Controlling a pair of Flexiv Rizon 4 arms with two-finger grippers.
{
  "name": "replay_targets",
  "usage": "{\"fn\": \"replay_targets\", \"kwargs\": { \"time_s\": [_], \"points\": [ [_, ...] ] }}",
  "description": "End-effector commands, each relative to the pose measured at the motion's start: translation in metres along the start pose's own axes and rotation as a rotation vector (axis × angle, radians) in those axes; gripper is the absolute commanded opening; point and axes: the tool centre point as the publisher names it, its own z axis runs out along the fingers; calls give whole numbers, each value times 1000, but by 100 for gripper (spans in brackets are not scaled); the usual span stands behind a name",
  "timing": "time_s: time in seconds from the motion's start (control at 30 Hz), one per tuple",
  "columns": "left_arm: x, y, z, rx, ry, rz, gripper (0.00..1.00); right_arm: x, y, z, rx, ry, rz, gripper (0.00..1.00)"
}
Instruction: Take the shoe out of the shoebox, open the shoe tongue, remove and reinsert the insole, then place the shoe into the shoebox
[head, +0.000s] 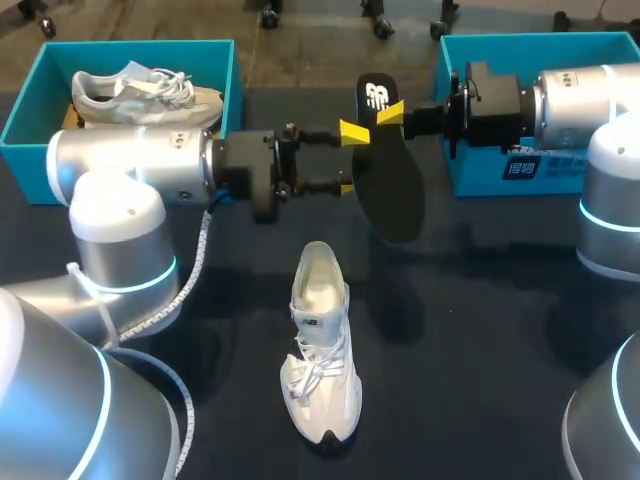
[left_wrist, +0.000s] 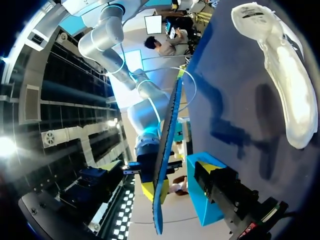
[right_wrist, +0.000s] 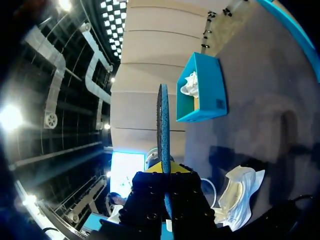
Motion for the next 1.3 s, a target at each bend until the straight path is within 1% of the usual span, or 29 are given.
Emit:
{"fn": "replay_targets", "kwargs": {
  "time_s": [0.03, 0.07, 0.1, 0.17, 0.27, 0.33, 0.37, 0.4, 0.47, 0.5, 0.53, 0.6, 0.7, 0.77, 0.9, 1.1, 1.17, 1.3],
  "points": [
    [-1, -1, 6, -13, -2, 2, 89, 0, 0, 2, -1, -2, -1, 0],
    [-1, -2, 7, -14, -2, 3, 88, 0, 0, 2, -1, -2, -1, 0],
    [-3, -1, 8, -18, -1, 2, 77, 0, 0, 2, -1, -2, -1, 0],
    [-5, -1, 10, -20, -1, 1, 72, 0, 0, 2, -1, -2, -1, 0],
    [-7, -1, 11, -20, -10, -3, 73, 0, 0, 2, -1, -2, -1, 0],
    [-7, -1, 13, -22, -10, -1, 63, 0, 0, 2, -1, -2, -1, 0],
    [-7, -1, 14, -25, -8, 0, 60, 0, 0, 2, -1, -2, -1, 0],
    [-7, -1, 15, -26, -7, 1, 53, 0, 0, 2, -1, -2, -1, 0],
    [-7, -1, 16, -26, -7, 1, 44, 0, 0, 2, -1, -2, -1, 0],
    [-8, -2, 16, -27, -6, 3, 40, 0, 0, 2, -1, -2, -1, 0],
    [-8, -2, 17, -25, -6, 6, 39, 0, 0, 2, -1, -2, -1, 0],
    [-9, -3, 17, -27, -3, 13, 33, 0, 0, 2, -1, -2, -1, 0],
    [-10, -3, 17, -29, 1, 19, 32, 0, 0, 2, -1, -2, -1, 0],
    [-10, -3, 18, -30, 4, 20, 28, 0, 0, 2, -1, -2, -1, 0],
    [-9, -2, 19, -30, 9, 22, 26, 0, 0, 2, -1, -2, -1, 0],
    [-8, -2, 22, -21, 5, 15, 17, 0, 0, 2, -1, -2, -1, 0],
    [-8, -2, 23, -20, 5, 15, 0, 0, 0, 2, -1, -2, -1, 0],
    [-6, -2, 24, -16, 6, 14, 0, 0, 0, 2, -1, -2, -1, 0]
  ]
}}
